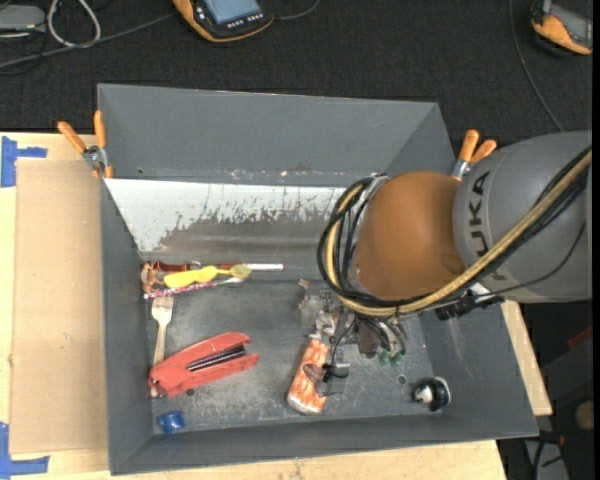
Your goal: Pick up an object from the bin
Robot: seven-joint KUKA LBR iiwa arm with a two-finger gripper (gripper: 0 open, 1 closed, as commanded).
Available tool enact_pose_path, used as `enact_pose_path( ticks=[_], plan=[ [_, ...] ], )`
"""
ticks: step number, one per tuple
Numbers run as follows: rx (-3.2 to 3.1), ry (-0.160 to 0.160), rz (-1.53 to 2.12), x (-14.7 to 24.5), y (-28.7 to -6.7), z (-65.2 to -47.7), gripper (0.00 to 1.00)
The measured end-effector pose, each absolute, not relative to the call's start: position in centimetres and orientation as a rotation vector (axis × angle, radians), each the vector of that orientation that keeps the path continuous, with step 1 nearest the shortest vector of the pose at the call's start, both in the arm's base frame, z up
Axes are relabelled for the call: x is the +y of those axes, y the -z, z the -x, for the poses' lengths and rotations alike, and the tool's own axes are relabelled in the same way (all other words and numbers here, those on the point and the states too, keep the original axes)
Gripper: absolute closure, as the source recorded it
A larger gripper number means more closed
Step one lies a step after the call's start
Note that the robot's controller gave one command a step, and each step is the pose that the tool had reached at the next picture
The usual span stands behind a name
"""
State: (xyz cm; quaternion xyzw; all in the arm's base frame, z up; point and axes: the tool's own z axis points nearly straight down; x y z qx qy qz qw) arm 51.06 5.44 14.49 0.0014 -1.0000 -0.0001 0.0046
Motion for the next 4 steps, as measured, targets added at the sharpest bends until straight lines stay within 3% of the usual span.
enact_pose_path(
  ticks=[1,2,3,4],
  plan=[
    [-3.140,0.001,-0.001,5.4,-14.8,-51.2,0.00],
    [-3.142,0.001,0.021,1.0,-7.3,-48.3,0.00],
    [-3.151,0.004,-0.138,1.0,-7.1,-48.6,0.00],
    [-3.145,0.004,0.049,1.9,-7.8,-48.7,1.00]
  ],
)
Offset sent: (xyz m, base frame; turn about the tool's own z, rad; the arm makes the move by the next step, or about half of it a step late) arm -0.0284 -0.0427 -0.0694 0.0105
